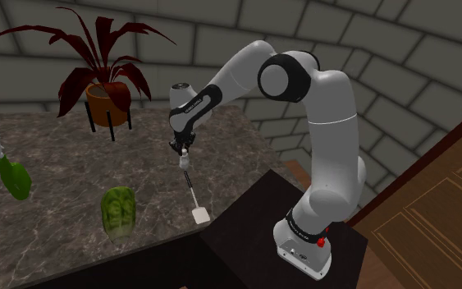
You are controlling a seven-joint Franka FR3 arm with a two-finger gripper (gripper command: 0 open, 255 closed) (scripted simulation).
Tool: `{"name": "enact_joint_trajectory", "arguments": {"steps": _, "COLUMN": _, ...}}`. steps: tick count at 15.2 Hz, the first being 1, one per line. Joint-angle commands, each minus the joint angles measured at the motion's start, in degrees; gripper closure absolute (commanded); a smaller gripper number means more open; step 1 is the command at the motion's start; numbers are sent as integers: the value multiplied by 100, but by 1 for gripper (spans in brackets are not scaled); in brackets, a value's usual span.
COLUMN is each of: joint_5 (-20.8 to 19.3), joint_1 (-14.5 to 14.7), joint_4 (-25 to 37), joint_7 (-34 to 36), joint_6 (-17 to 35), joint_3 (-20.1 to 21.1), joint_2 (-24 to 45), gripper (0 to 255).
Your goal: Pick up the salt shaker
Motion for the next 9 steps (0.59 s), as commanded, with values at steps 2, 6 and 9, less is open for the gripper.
{"name": "enact_joint_trajectory", "arguments": {"steps": 2, "joint_5": 4, "joint_1": 7, "joint_4": -16, "joint_7": 0, "joint_6": 3, "joint_3": 11, "joint_2": 13, "gripper": 255}}
{"name": "enact_joint_trajectory", "arguments": {"steps": 6, "joint_5": 4, "joint_1": 10, "joint_4": -15, "joint_7": 3, "joint_6": 4, "joint_3": 12, "joint_2": 15, "gripper": 255}}
{"name": "enact_joint_trajectory", "arguments": {"steps": 9, "joint_5": 22, "joint_1": 1, "joint_4": -56, "joint_7": -16, "joint_6": -145, "joint_3": 26, "joint_2": -175, "gripper": 255}}
